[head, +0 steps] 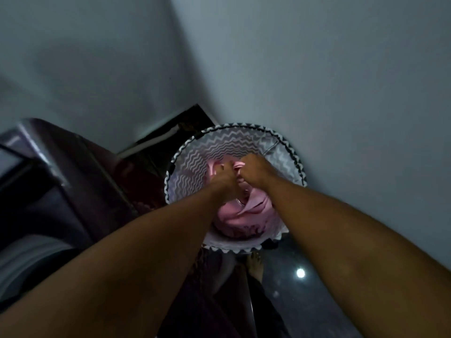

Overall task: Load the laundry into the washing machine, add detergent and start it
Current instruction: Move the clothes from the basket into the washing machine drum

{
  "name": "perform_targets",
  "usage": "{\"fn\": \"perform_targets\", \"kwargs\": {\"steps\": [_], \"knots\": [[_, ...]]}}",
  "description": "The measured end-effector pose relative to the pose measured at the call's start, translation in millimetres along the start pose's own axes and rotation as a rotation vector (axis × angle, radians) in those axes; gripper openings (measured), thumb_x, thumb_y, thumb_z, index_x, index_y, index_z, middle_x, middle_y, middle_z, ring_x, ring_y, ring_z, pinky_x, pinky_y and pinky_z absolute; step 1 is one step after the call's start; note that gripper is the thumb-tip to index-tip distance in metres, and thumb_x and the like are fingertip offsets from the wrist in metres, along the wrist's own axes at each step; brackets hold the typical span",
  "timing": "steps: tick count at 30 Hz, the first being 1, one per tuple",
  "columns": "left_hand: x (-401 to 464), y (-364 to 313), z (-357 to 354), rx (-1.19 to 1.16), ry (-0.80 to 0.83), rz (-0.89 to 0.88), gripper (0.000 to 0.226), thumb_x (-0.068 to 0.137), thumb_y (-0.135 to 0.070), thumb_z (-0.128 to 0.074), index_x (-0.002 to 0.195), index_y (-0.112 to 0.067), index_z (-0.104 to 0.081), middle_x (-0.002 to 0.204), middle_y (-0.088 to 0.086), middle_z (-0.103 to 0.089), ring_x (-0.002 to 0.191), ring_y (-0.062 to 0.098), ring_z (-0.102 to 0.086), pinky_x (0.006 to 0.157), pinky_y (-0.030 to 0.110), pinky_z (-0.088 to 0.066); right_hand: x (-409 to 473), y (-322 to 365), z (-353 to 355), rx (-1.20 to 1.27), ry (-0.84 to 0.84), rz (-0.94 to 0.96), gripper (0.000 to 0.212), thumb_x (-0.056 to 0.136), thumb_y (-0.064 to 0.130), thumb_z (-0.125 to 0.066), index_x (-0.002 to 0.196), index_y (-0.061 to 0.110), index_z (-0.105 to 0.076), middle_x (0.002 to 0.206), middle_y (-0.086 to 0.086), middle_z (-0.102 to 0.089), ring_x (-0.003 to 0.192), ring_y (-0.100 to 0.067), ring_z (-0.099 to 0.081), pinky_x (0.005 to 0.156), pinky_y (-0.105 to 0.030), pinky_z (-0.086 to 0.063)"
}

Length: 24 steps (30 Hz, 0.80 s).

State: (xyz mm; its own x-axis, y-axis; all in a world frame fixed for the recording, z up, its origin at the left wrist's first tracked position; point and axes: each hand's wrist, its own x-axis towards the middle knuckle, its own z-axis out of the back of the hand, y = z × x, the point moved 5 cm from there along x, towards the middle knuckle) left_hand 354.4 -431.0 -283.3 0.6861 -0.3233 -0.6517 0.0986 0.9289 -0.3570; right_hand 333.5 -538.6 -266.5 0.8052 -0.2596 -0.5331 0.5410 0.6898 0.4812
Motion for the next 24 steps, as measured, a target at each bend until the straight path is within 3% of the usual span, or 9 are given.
{"fn": "perform_targets", "kwargs": {"steps": [6, 10, 13, 16, 19, 22, 24], "knots": [[-74, -24, 46, -0.158, -0.174, -0.145, 0.105, 0.056, -0.045, -0.079, 0.148, -0.024, -0.031, 0.142, 0.008, -0.042, 0.131, 0.029, -0.041, 0.106, 0.044, -0.040, -49, 39, 71, 0.041, 0.025, 0.058, 0.034, 0.091, 0.009, -0.046, 0.119, 0.002, -0.063, 0.119, -0.021, -0.062, 0.112, -0.037, -0.058, 0.093, -0.039, -0.047], [-94, -23, 70, -0.272, -0.330, -0.237, 0.104, 0.042, -0.060, -0.066, 0.139, -0.031, -0.041, 0.134, 0.002, -0.050, 0.123, 0.029, -0.047, 0.101, 0.048, -0.044, -79, 74, 109, 0.118, -0.005, 0.030, 0.032, 0.091, 0.008, -0.046, 0.116, -0.004, -0.062, 0.114, -0.024, -0.063, 0.107, -0.039, -0.061, 0.084, -0.038, -0.050], [-144, -32, 105, -0.362, -0.435, -0.302, 0.101, 0.051, -0.050, -0.076, 0.141, -0.023, -0.039, 0.134, 0.001, -0.049, 0.127, 0.026, -0.046, 0.107, 0.048, -0.039, -99, 103, 124, 0.182, 0.055, 0.054, 0.032, 0.091, 0.004, -0.046, 0.118, -0.008, -0.059, 0.116, -0.027, -0.062, 0.106, -0.040, -0.062, 0.070, -0.032, -0.049], [-194, -37, 127, -0.525, -0.458, -0.366, 0.100, 0.060, -0.033, -0.085, 0.143, -0.028, -0.029, 0.134, -0.005, -0.043, 0.123, 0.013, -0.047, 0.106, 0.033, -0.039, -124, 132, 140, 0.192, 0.106, 0.097, 0.034, 0.092, 0.004, -0.046, 0.122, -0.009, -0.056, 0.122, -0.028, -0.060, 0.091, -0.032, -0.060, 0.060, -0.025, -0.045], [-234, -32, 145, -0.619, -0.477, -0.358, 0.095, 0.057, -0.042, -0.080, 0.139, -0.032, -0.032, 0.130, -0.003, -0.051, 0.115, 0.015, -0.055, 0.098, 0.035, -0.047, -150, 165, 149, 0.168, 0.212, 0.143, 0.039, 0.093, 0.007, -0.043, 0.127, -0.006, -0.055, 0.128, -0.025, -0.057, 0.073, -0.016, -0.052, 0.061, -0.021, -0.043], [-266, -23, 168, -0.681, -0.541, -0.328, 0.086, 0.057, -0.041, -0.078, 0.133, -0.025, -0.039, 0.122, -0.002, -0.057, 0.105, 0.014, -0.058, 0.088, 0.031, -0.047, -164, 201, 153, 0.142, 0.318, 0.128, 0.045, 0.092, 0.016, -0.042, 0.132, -0.004, -0.053, 0.097, -0.012, -0.062, 0.065, -0.010, -0.048, 0.061, -0.022, -0.043], [-287, -14, 187, -0.738, -0.597, -0.296, 0.079, 0.060, -0.037, -0.079, 0.128, -0.025, -0.041, 0.118, -0.002, -0.058, 0.102, 0.015, -0.059, 0.084, 0.029, -0.046, -171, 234, 160, 0.086, 0.374, 0.125, 0.047, 0.090, 0.020, -0.045, 0.131, -0.002, -0.053, 0.082, -0.003, -0.054, 0.066, -0.012, -0.049, 0.062, -0.024, -0.044]]}}
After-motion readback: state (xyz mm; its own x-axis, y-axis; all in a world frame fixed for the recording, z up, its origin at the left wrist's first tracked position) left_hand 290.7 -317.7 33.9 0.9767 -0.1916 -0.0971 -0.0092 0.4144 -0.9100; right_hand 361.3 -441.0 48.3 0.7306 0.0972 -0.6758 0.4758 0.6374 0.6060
